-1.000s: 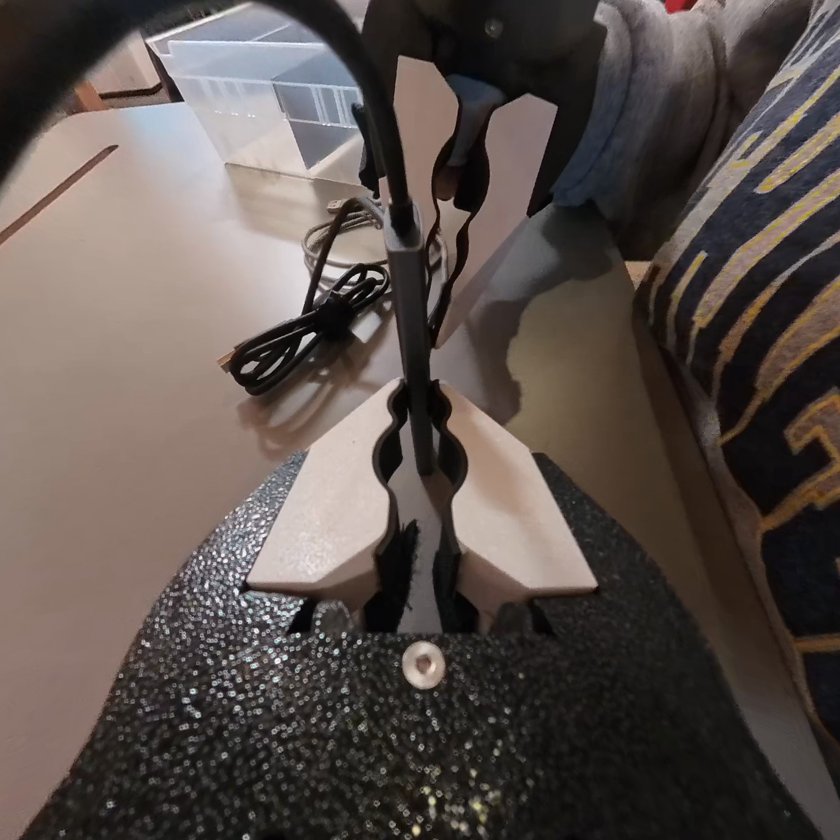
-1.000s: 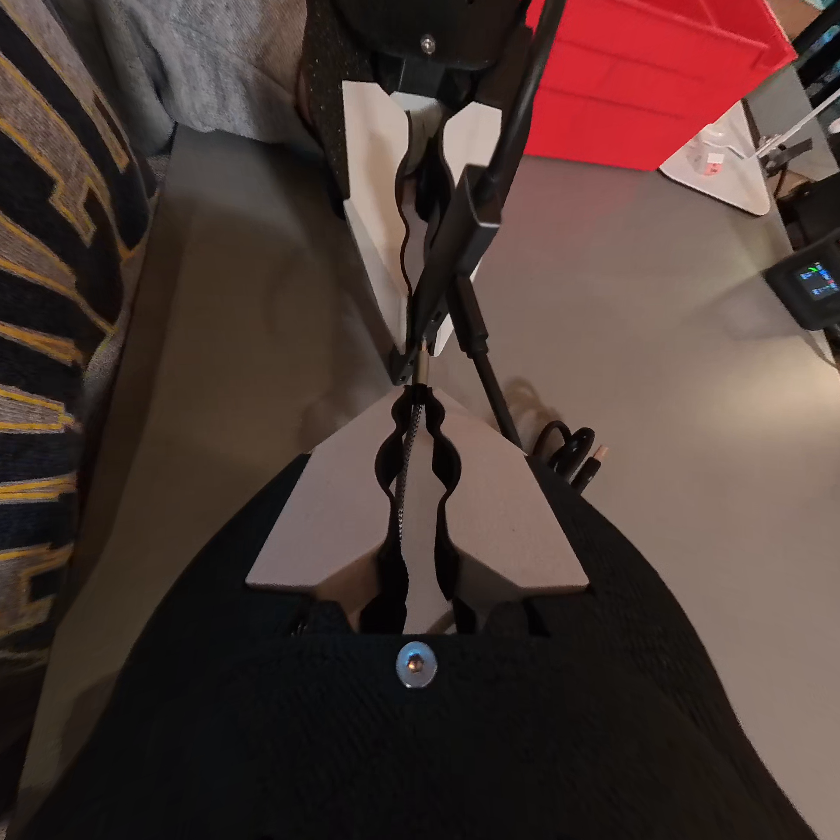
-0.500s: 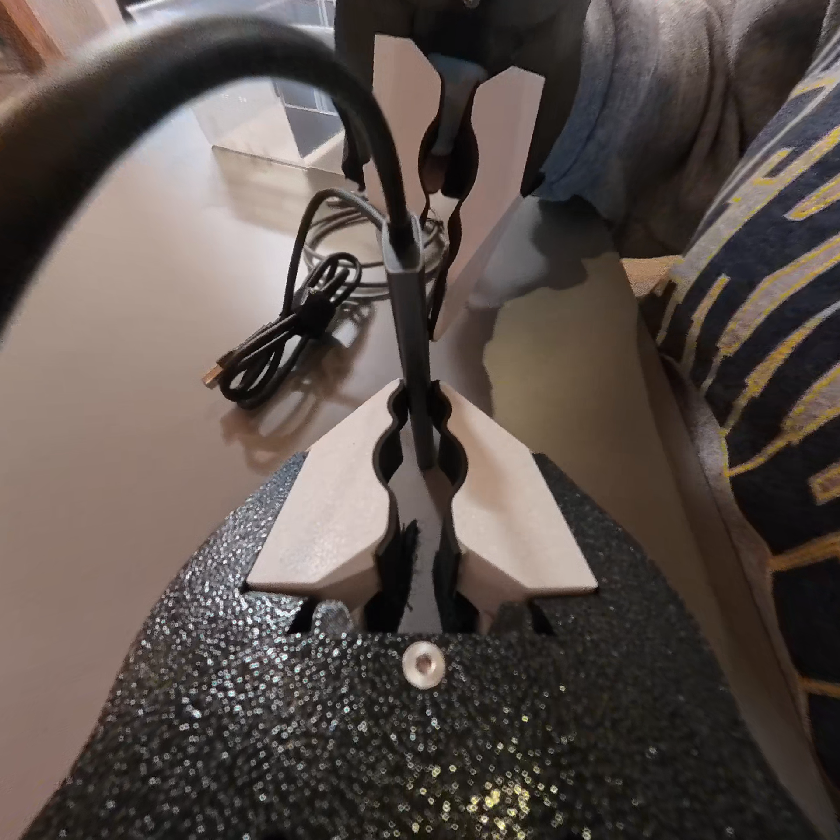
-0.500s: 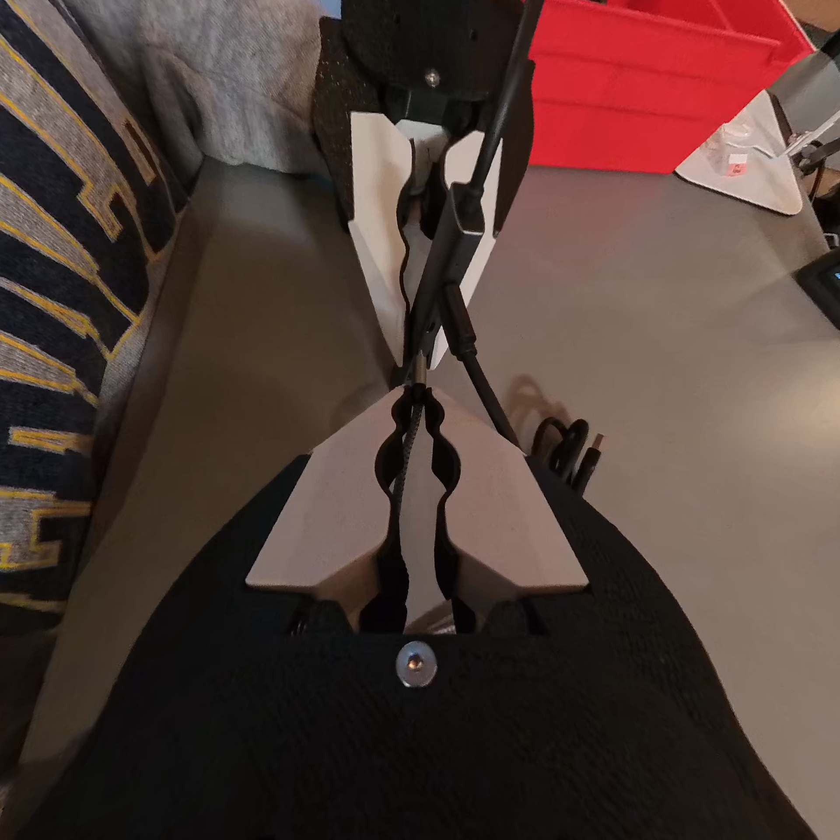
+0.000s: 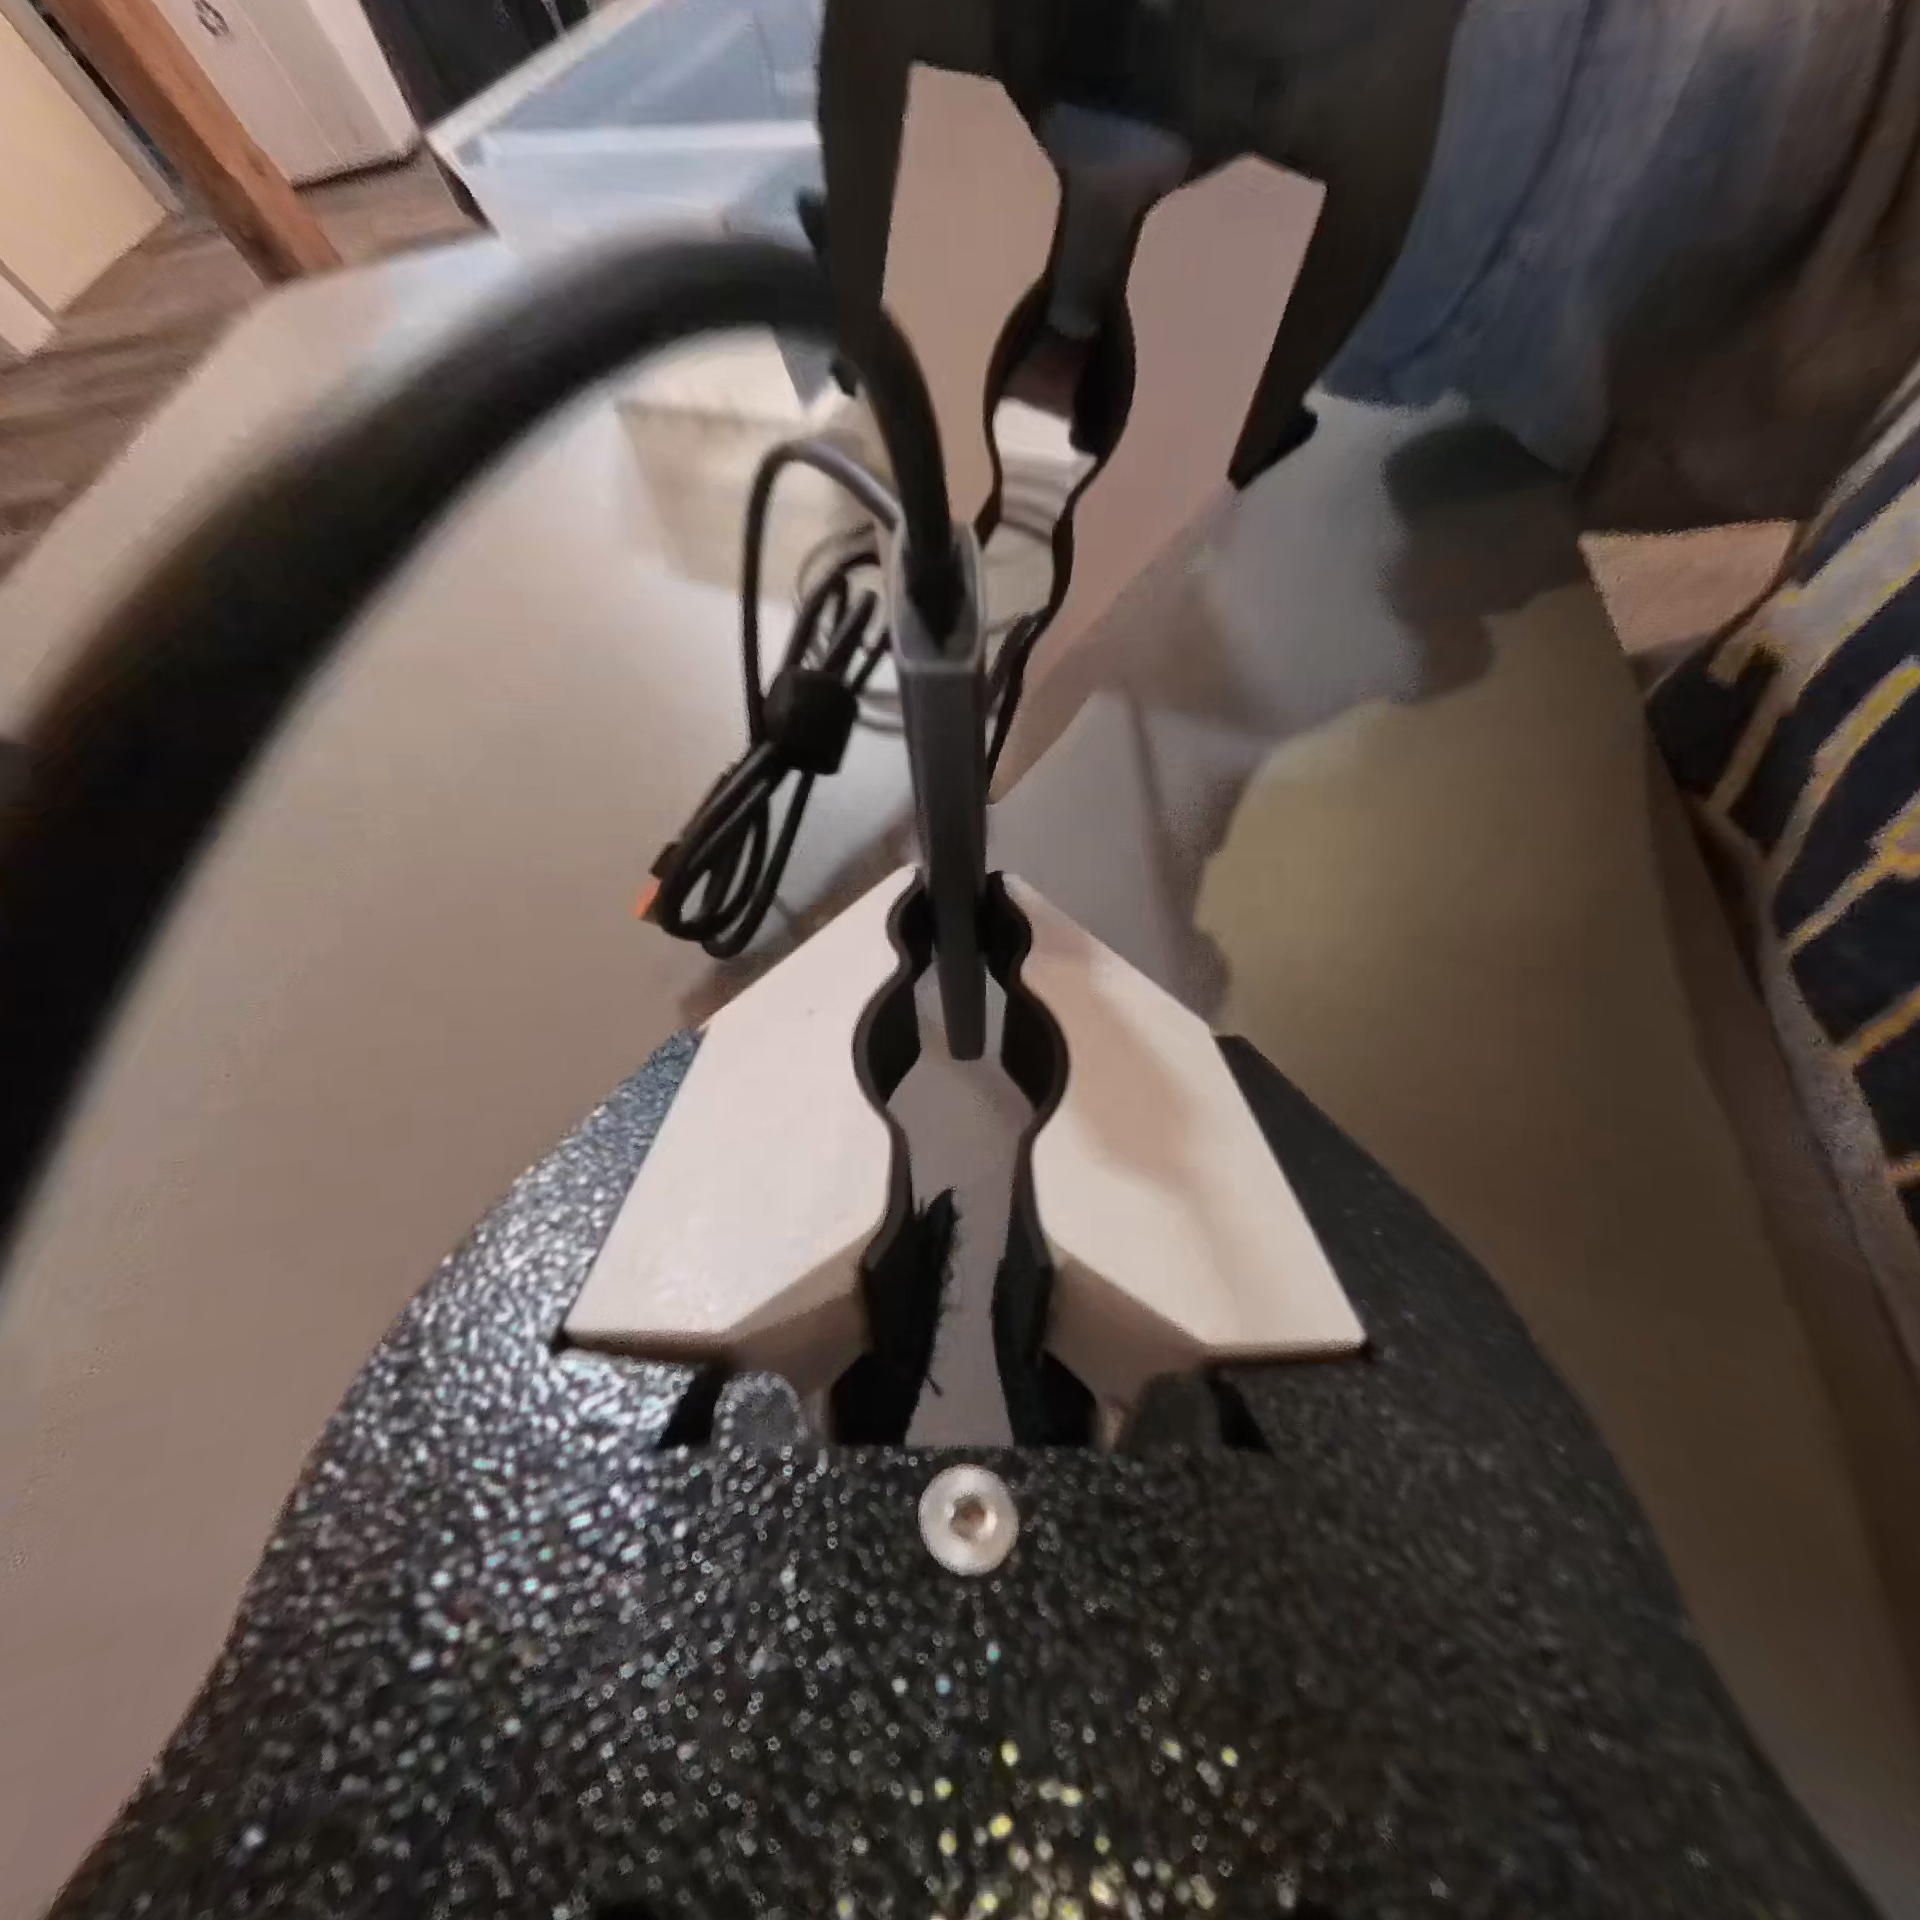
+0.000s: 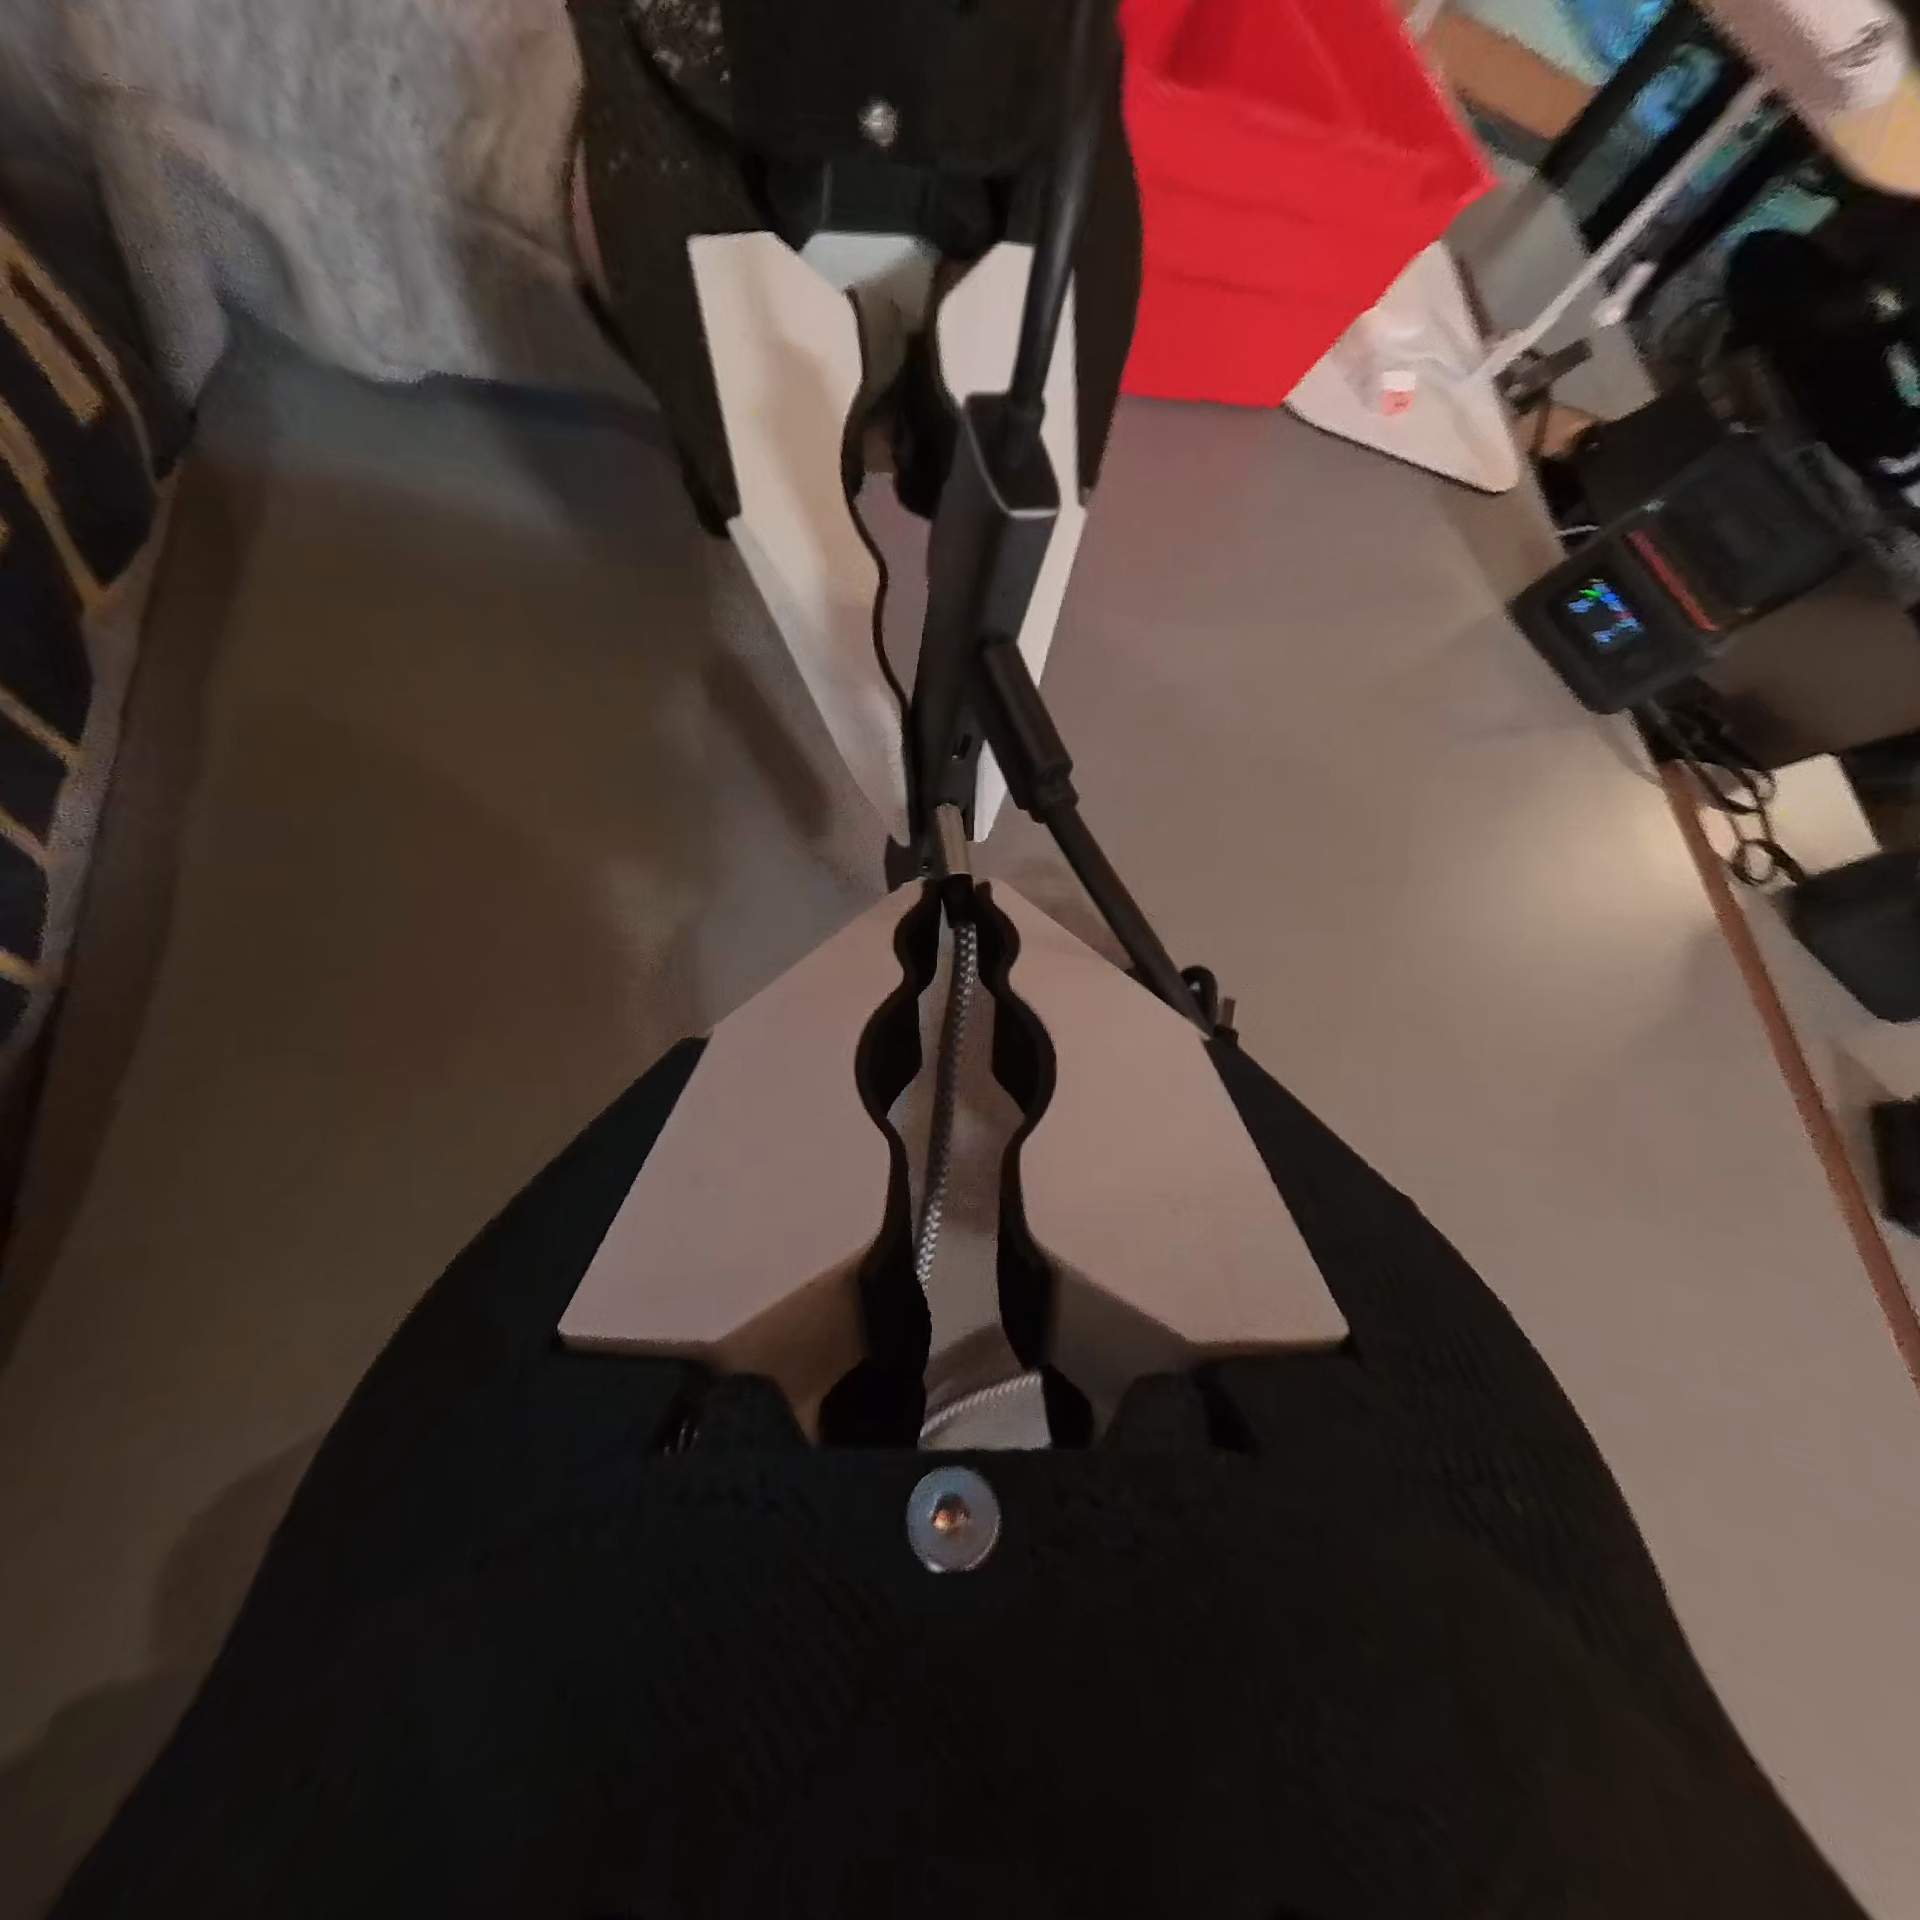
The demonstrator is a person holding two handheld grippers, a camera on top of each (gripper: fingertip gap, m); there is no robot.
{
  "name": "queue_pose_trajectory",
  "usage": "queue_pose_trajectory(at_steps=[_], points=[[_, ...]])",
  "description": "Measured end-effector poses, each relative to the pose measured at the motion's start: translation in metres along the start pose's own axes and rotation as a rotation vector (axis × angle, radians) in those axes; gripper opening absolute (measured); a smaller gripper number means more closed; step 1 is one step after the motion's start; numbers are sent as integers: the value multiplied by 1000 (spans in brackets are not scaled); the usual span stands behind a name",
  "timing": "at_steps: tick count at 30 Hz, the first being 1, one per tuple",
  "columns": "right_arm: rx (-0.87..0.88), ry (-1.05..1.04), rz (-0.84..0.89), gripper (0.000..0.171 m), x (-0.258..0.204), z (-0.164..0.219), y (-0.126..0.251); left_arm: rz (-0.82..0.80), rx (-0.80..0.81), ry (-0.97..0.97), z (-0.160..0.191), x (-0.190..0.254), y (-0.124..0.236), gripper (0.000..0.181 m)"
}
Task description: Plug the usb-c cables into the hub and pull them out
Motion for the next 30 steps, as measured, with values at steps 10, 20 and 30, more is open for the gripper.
queue_pose_trajectory(at_steps=[10,20,30], points=[[180,77,214,50,16,-62,69,-194,-19,-180,-37,-23,0,8],[176,177,208,8,23,-79,89,-285,197,-221,-87,-12,9,34],[55,374,635,8,106,-136,259,-273,147,-279,-73,20,-23,60]])
Point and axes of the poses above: each gripper's, where its closed fingertips meet, y back along the fingers, z out of its underside, x = y × z across the jaws, the point moved 1 cm from there along y, back along the fingers, and after that the axes turned 6 degrees about -z, right-handed, at the moved point
